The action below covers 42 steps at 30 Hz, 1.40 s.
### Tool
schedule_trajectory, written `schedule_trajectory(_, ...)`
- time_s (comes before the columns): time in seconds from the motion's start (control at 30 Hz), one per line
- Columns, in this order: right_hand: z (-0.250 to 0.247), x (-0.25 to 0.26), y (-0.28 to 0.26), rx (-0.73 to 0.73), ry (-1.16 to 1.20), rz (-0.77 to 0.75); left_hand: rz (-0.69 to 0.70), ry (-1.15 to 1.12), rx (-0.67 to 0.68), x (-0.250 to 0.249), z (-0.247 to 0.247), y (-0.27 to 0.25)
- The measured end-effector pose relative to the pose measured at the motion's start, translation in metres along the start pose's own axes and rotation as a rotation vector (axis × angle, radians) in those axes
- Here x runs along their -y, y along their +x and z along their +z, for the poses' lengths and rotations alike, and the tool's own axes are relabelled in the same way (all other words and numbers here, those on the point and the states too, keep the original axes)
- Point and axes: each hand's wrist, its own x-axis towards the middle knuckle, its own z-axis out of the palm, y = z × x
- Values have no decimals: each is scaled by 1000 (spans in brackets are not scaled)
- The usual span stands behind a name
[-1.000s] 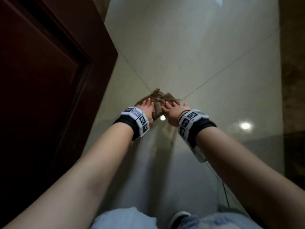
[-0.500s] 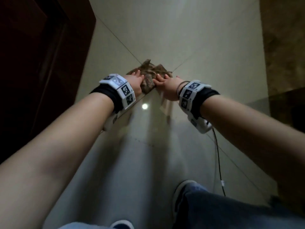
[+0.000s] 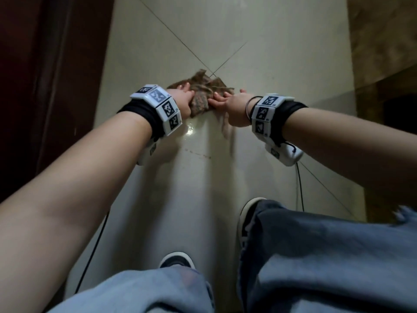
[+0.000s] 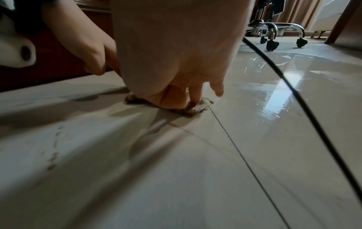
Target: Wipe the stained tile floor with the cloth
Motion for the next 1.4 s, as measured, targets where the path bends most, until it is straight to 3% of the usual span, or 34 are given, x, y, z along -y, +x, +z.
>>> schedule_trajectory(0.37, 27, 34, -40, 150, -82, 7, 112, 146, 67, -18, 21, -33)
schedule_trajectory(0.5, 26, 37, -68, 70, 29, 0, 179, 84, 91, -16, 34, -43)
schedule_trajectory(0.63, 23, 18, -93, -31, 257, 164, 169, 20, 98, -20, 46, -52)
schedule_trajectory(0.73, 34, 10, -83, -107, 271, 204, 151, -19, 70, -26, 56, -52)
schedule_trajectory(0.97, 63, 35, -43, -92, 174, 13, 117, 20, 32, -33, 62, -43)
schedule_trajectory(1.4, 72, -3, -15, -170, 140, 83, -95, -82, -56, -75, 38, -3)
